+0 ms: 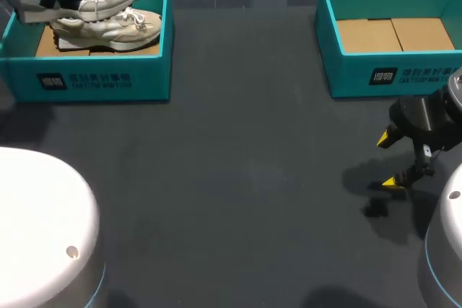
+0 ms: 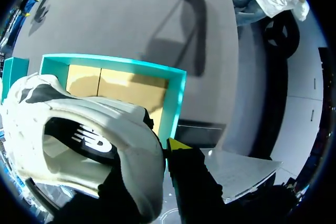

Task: Take the shoe out of the shoebox, open the shoe tongue, remove and reinsert the insole, then place the shoe into the shoebox

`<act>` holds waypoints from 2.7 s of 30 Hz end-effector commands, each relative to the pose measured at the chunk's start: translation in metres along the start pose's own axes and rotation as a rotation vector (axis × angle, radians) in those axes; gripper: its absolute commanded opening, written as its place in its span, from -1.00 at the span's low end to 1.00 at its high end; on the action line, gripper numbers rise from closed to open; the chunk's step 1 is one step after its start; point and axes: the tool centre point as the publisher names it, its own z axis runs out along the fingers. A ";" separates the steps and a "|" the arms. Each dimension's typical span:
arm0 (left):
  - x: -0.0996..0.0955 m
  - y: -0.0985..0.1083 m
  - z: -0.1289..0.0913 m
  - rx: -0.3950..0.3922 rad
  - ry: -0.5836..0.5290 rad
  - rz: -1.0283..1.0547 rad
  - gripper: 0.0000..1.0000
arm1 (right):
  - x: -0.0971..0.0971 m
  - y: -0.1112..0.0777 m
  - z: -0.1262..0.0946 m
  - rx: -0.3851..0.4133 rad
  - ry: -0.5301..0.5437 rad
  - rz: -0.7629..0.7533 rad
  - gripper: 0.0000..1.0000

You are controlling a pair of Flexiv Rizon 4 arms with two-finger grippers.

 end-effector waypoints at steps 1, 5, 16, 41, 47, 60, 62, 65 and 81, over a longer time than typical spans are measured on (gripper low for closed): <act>-0.001 -0.026 -0.037 -0.037 0.015 -0.003 -1.00 | 0.002 0.000 0.000 0.001 -0.002 0.000 1.00; -0.002 -0.038 -0.055 -0.029 -0.008 0.025 -1.00 | 0.002 0.000 0.000 0.001 -0.002 0.000 1.00; -0.002 -0.038 -0.055 -0.029 -0.008 0.025 -1.00 | 0.002 0.000 0.000 0.001 -0.002 0.000 1.00; -0.057 -0.220 -0.088 -0.075 0.018 0.094 -1.00 | 0.002 0.000 0.000 0.001 -0.002 0.000 1.00; -0.083 -0.263 -0.086 -0.081 0.027 0.138 -1.00 | 0.002 0.000 0.000 0.001 -0.002 0.000 1.00; -0.140 -0.333 -0.068 -0.053 0.077 0.175 -1.00 | 0.002 0.000 0.000 0.001 -0.002 0.000 1.00; -0.148 -0.341 -0.065 -0.050 0.080 0.177 -1.00 | 0.002 0.000 0.000 0.001 -0.002 0.000 1.00; -0.158 -0.352 -0.063 -0.037 0.067 0.181 -1.00 | 0.002 0.000 0.000 0.001 -0.002 0.000 1.00; -0.158 -0.352 -0.063 -0.037 0.067 0.181 -1.00 | 0.002 0.000 0.000 0.001 -0.002 0.000 1.00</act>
